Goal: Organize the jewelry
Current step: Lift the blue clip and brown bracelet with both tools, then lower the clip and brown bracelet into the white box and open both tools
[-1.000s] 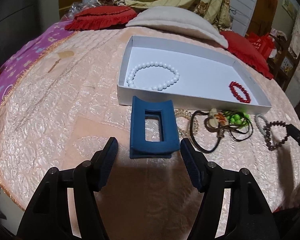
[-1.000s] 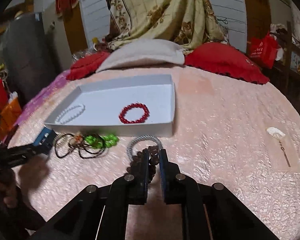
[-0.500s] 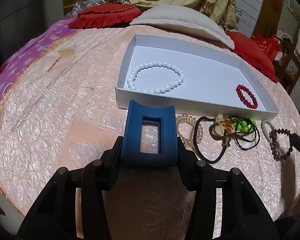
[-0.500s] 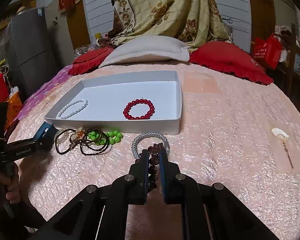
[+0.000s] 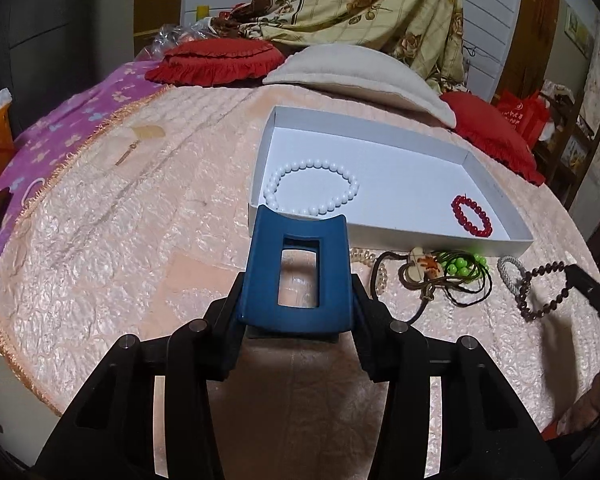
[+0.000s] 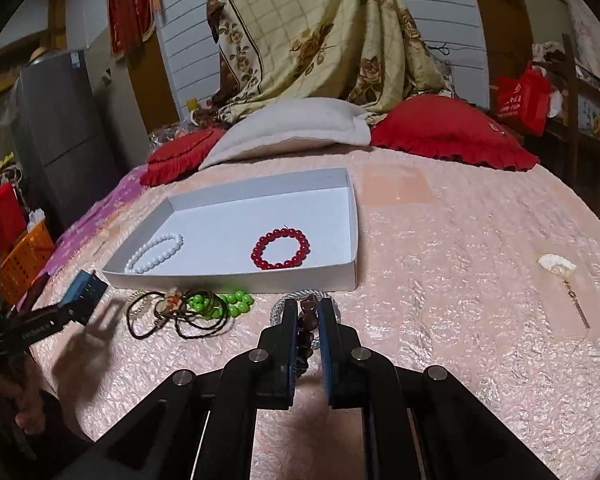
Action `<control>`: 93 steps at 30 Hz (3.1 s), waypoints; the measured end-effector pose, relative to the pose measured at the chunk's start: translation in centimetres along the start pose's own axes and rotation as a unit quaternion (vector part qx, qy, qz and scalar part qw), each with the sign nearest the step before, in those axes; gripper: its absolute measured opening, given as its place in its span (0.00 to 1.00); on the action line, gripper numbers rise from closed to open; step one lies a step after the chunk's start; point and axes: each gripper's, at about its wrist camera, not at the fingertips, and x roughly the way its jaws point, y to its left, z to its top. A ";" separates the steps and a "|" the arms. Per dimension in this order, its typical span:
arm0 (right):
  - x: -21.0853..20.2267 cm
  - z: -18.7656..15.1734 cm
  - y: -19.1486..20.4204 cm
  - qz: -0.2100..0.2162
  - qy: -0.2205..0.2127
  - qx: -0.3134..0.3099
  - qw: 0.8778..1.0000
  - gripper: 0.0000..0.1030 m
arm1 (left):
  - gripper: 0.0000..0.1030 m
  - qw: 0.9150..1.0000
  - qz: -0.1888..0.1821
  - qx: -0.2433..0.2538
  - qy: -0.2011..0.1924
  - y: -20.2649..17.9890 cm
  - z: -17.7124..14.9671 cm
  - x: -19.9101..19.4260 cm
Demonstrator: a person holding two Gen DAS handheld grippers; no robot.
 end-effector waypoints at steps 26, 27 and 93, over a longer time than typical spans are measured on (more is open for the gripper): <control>-0.1 0.2 3.9 0.011 -0.008 -0.066 0.998 0.09 | 0.44 1.000 0.010 0.018 0.013 -1.1 -0.2 0.7; -0.1 0.3 4.0 0.013 -0.010 -0.066 0.998 0.09 | 0.44 1.000 0.010 0.018 0.013 -1.1 -0.2 0.7; 14.8 11.7 0.2 0.007 0.036 0.062 0.997 0.39 | 0.55 0.997 -0.064 -0.004 0.035 -4.5 13.0 11.5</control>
